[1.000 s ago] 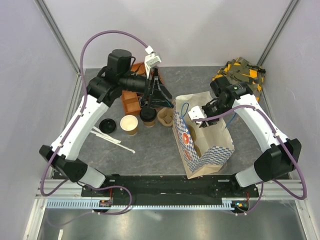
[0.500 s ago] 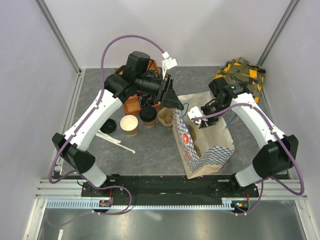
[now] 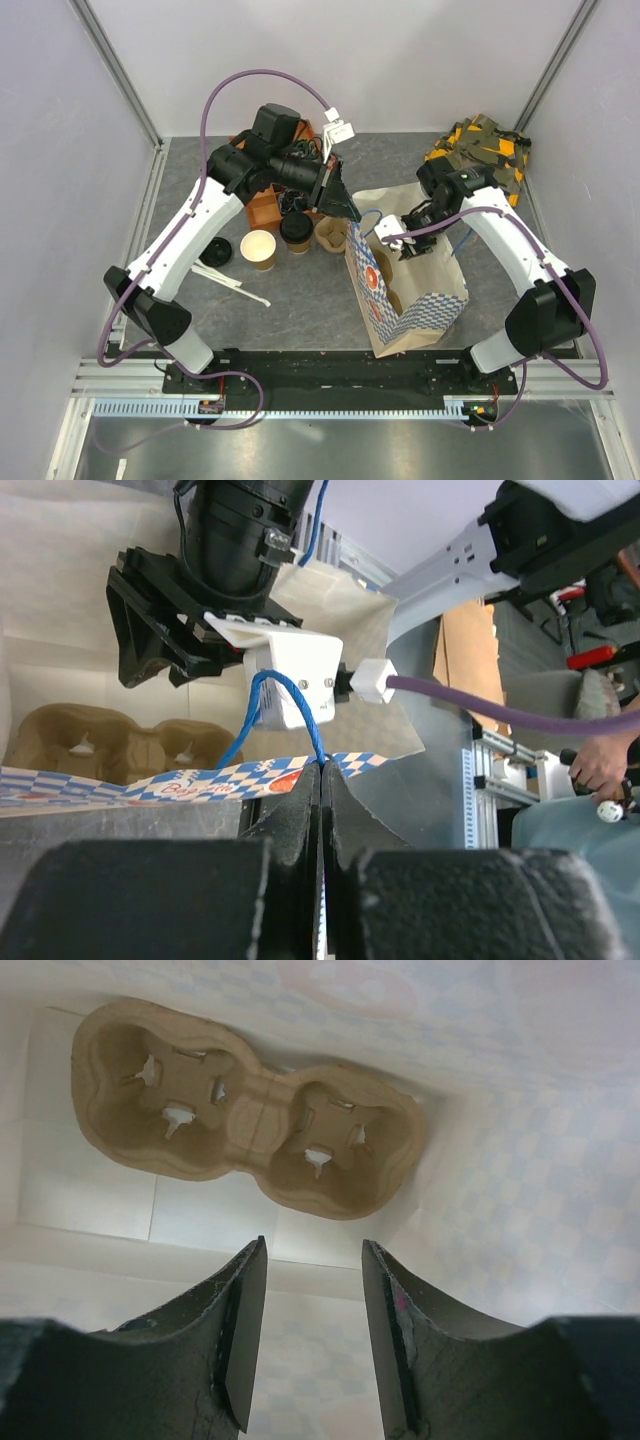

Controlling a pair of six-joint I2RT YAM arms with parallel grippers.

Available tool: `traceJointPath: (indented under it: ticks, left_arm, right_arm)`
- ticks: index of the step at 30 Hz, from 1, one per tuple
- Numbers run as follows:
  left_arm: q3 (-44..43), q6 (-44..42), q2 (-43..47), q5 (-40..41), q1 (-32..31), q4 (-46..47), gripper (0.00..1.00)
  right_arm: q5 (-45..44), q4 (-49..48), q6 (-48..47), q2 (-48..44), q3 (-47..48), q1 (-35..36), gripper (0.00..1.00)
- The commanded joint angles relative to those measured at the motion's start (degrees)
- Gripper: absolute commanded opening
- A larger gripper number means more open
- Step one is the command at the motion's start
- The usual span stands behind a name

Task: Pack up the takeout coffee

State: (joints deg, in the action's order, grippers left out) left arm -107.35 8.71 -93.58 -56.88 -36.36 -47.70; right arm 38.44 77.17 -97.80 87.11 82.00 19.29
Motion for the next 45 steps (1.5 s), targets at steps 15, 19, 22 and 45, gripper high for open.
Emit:
traceJointPath:
  ticks: [15, 19, 22, 45]
  left_arm:
    - [-5.9, -30.1, 4.7, 8.2, 0.9, -17.5, 0.02]
    - [-5.4, -33.4, 4.5, 9.9, 0.9, -18.4, 0.02]
    - [-5.9, -35.2, 4.2, 9.9, 0.9, -19.4, 0.02]
    - [4.1, -36.4, 10.3, 10.7, 0.9, -13.6, 0.02]
  right_arm:
    - [5.9, 6.5, 0.4, 4.0, -4.9, 0.2, 0.54]
    - [8.6, 6.5, -1.8, 6.3, -5.4, -0.5, 0.55]
    - [9.3, 6.4, -3.1, 9.6, -4.7, -0.5, 0.55]
    - [6.6, -15.0, 14.5, 2.4, -9.4, 3.6, 0.74]
